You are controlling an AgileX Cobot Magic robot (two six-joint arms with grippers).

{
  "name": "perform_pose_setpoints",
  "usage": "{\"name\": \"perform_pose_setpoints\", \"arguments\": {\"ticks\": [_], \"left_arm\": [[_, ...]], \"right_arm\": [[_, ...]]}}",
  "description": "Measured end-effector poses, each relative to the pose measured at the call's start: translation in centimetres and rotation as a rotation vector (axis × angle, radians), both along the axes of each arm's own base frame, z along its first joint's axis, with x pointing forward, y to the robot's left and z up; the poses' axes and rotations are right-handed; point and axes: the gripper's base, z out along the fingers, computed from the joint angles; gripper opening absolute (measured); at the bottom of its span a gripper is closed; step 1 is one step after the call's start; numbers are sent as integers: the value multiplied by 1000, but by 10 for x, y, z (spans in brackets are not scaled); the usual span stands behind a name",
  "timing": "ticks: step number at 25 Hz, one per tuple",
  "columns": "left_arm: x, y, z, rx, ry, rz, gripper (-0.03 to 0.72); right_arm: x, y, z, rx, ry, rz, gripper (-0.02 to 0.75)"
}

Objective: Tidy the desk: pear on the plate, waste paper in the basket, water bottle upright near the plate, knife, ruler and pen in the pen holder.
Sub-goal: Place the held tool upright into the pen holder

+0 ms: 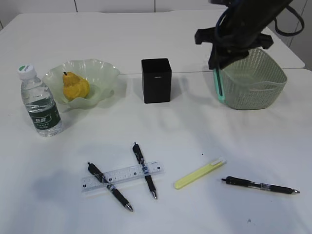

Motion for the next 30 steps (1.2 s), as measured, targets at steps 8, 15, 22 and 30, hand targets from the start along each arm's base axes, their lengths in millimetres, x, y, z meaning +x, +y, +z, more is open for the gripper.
{"name": "perform_pose_setpoints", "arguments": {"ticks": [8,15,22,30], "left_arm": [[0,0,0,0,2,0,467],[0,0,0,0,4,0,467],[0,0,0,0,4,0,466],[0,0,0,1,6,0,466]], "right_arm": [[19,18,26,66,-314,116,162],[30,19,38,1,-533,220,162],[41,21,38,23,-640,196,162],[59,28,15,56,-707,149,162]]}}
